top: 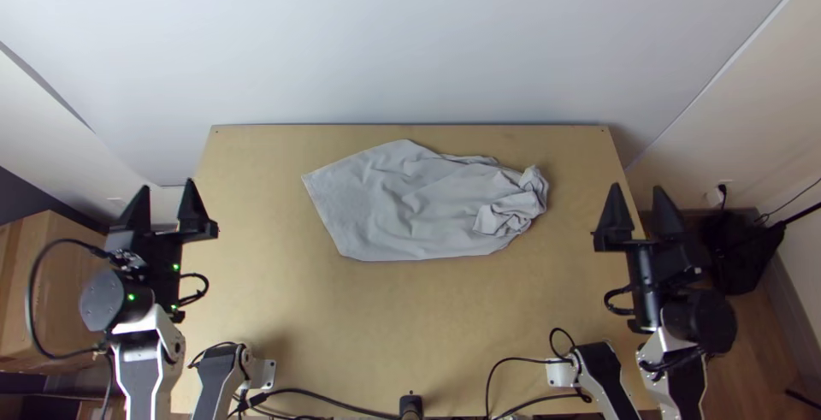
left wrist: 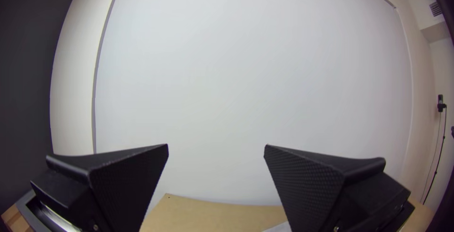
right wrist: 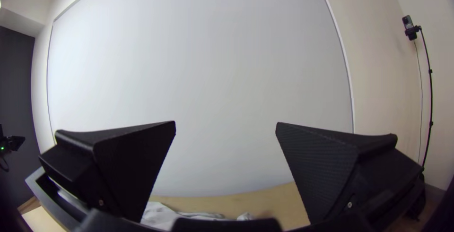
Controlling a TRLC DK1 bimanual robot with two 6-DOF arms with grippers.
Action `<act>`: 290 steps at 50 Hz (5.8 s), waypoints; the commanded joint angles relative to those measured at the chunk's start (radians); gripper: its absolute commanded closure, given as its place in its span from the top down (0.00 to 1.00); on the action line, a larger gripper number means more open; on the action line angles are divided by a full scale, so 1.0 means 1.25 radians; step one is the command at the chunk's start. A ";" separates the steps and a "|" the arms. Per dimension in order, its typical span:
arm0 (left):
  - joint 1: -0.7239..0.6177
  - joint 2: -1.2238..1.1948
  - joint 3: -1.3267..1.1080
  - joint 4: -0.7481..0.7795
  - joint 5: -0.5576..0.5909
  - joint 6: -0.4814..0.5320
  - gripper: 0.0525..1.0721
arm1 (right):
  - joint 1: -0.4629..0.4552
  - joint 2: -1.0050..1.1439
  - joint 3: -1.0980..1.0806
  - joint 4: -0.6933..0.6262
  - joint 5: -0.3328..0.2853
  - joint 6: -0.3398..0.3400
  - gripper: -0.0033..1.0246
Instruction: Fold the t-shirt
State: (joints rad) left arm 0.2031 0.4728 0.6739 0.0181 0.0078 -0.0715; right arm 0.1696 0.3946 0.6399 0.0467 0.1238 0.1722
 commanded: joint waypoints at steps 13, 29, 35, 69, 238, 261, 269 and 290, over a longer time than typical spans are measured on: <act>-0.029 0.302 0.331 -0.294 0.004 -0.096 0.95 | 0.064 0.232 0.227 -0.116 0.004 0.024 0.95; -0.078 0.476 0.449 -0.455 0.004 -0.266 0.95 | 0.085 0.356 0.297 -0.234 -0.002 0.086 0.95; -0.093 0.568 0.494 -0.502 0.013 -0.275 0.95 | 0.088 0.412 0.343 -0.293 -0.041 0.114 0.95; -0.113 0.981 0.568 -0.381 0.013 -0.308 0.95 | 0.078 0.637 0.460 -0.404 -0.207 0.365 0.95; -0.188 0.572 0.459 -0.492 0.147 -0.266 0.02 | 0.100 1.637 1.302 -0.786 -0.224 0.572 0.03; -0.133 0.565 0.516 -0.442 0.139 -0.227 0.02 | 0.084 1.399 1.281 -0.787 -0.224 0.542 0.03; -0.132 0.576 0.524 -0.377 0.125 -0.219 0.02 | 0.067 1.323 1.275 -0.790 -0.224 0.498 0.02; -0.129 0.655 0.732 -0.318 0.044 -0.150 0.02 | 0.003 1.121 1.279 -0.712 -0.224 0.464 0.02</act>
State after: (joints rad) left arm 0.0322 1.2842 1.4963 -0.4229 0.0898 -0.2867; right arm 0.1822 1.9083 2.2444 -0.9070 -0.1646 0.7799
